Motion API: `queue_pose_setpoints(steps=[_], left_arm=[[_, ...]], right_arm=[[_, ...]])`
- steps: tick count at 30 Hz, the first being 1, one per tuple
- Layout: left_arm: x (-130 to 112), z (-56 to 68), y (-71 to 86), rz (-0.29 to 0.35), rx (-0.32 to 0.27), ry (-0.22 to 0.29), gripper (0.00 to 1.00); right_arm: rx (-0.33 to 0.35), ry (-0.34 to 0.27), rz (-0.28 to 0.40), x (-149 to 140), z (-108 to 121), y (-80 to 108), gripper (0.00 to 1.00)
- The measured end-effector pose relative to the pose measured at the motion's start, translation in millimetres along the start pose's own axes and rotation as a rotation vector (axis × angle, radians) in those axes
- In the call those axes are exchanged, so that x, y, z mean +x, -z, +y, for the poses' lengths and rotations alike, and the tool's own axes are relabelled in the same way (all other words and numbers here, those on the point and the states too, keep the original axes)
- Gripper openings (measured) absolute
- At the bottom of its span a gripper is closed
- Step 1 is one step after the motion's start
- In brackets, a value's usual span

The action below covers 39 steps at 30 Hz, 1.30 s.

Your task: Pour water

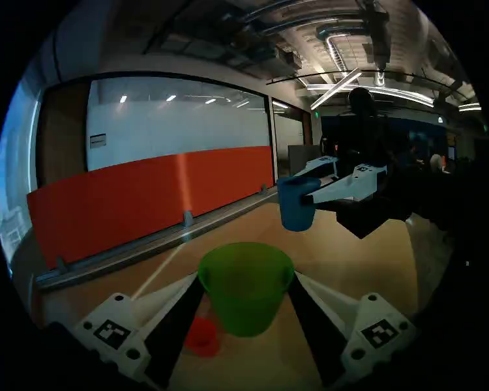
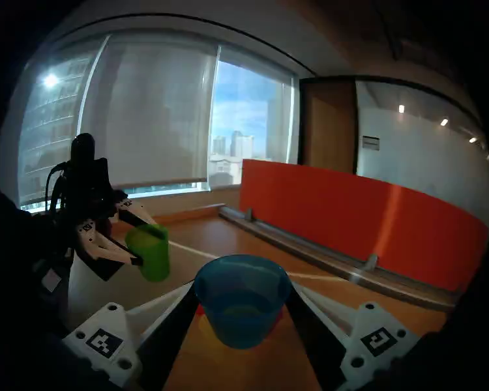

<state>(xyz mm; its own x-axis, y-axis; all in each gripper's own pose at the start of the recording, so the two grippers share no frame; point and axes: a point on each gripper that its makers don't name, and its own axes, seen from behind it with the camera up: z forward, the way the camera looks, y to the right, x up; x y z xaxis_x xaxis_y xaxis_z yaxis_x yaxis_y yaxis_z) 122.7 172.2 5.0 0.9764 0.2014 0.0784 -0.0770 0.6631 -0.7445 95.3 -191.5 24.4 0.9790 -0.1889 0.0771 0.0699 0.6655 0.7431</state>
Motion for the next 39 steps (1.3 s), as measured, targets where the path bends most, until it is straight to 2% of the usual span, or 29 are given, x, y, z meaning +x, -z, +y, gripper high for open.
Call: queue_pose_setpoints(steps=[12, 28, 39], left_arm=[[5.6, 2.4, -0.1, 0.018, -0.009, 0.013, 0.87], [0.1, 12.0, -6.4, 0.022, -0.047, 0.037, 0.87], [-2.7, 10.5, -8.1, 0.030, -0.048, 0.045, 0.87]], right_arm=[[0.004, -0.006, 0.040, 12.6, -0.9, 0.8, 0.91], [0.014, -0.004, 0.141, 36.0, -2.4, 0.4, 0.91], [0.021, 0.012, 0.147, 41.2, -4.1, -2.8, 0.91]])
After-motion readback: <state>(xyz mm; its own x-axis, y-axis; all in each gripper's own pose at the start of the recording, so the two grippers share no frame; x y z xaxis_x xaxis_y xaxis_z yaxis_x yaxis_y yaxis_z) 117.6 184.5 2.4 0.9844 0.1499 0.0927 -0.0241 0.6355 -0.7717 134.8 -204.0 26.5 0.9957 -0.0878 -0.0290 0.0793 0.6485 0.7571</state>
